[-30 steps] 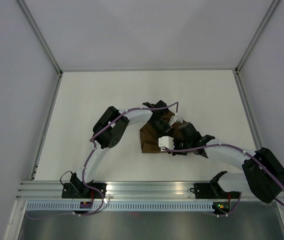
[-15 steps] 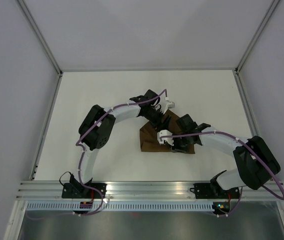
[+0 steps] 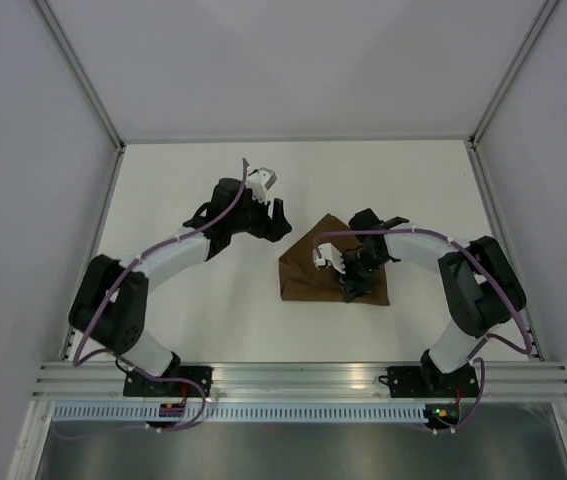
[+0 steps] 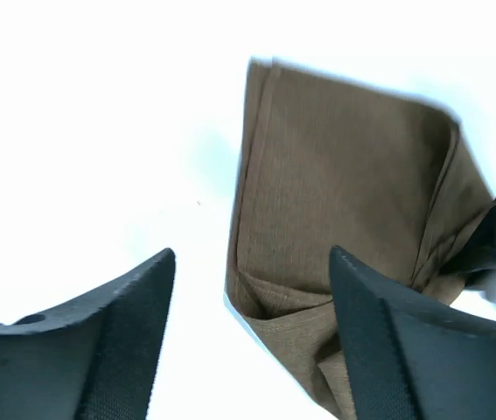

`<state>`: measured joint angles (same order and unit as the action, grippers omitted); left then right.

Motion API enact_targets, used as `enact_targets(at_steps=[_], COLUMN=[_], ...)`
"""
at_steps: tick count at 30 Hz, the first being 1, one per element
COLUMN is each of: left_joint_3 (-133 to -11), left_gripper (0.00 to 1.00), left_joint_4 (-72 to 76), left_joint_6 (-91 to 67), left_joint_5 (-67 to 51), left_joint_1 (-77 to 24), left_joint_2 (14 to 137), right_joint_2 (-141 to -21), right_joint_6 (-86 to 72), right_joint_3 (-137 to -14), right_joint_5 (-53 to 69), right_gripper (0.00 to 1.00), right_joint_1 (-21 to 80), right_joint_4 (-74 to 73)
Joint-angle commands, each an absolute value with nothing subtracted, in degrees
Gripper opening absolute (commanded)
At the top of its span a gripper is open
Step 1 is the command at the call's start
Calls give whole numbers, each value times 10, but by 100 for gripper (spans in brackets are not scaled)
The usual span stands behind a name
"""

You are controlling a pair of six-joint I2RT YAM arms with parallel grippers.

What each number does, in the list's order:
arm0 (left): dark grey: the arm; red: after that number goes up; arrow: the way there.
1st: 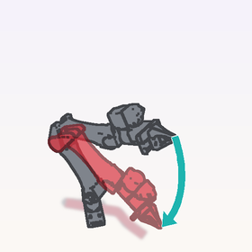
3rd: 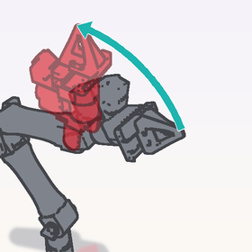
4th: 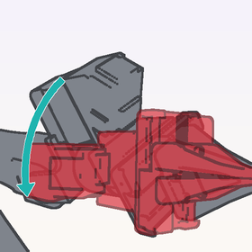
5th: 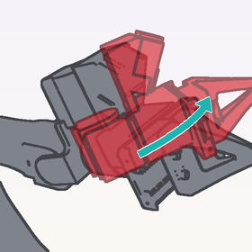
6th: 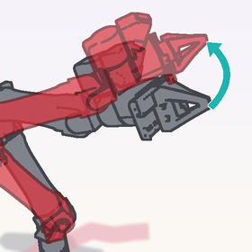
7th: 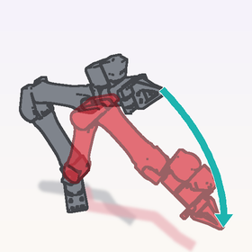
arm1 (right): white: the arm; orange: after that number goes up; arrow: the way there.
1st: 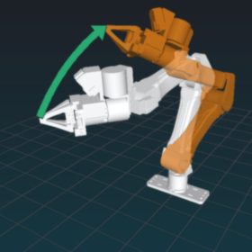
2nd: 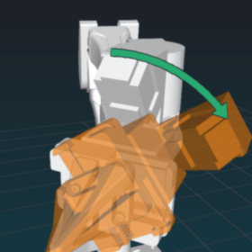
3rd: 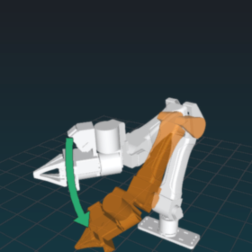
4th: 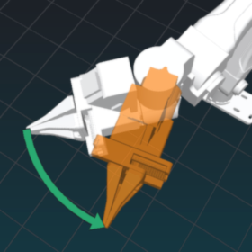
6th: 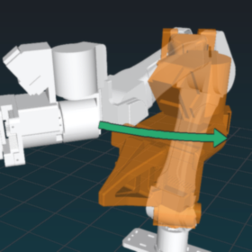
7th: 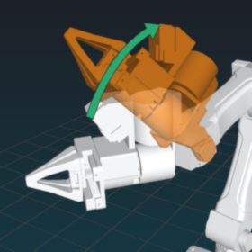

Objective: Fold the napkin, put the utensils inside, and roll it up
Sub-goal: Roll the napkin at the center of the board.

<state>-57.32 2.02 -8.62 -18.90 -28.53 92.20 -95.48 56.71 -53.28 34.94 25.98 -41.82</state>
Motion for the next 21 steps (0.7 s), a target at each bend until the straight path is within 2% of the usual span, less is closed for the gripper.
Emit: enact_targets(at_steps=[1, 5, 9, 13, 21], left_joint_3=[-504, -382, -318, -292, -320], left_gripper=[73, 73, 77, 86, 89], left_joint_4=[169, 301, 379, 392, 377], left_joint_6=[-98, -25, 68, 150, 286], left_joint_5=[-92, 13, 75, 113, 139], left_joint_1=[-303, -358, -432, -518, -649], left_joint_2=[825, 701, 665, 686, 815], right_joint_2=[-1013, -1076, -1135, -1186, -1229], right_joint_6=[603, 613, 625, 635, 633], right_joint_3=[-582, -636, -694, -747, -777], right_joint_5=[384, 401, 414, 416, 417], right_gripper=[3, 3, 3, 2, 2], right_joint_1=[243, 228, 217, 207, 194], right_joint_4=[-470, -510, -558, -602, -620])
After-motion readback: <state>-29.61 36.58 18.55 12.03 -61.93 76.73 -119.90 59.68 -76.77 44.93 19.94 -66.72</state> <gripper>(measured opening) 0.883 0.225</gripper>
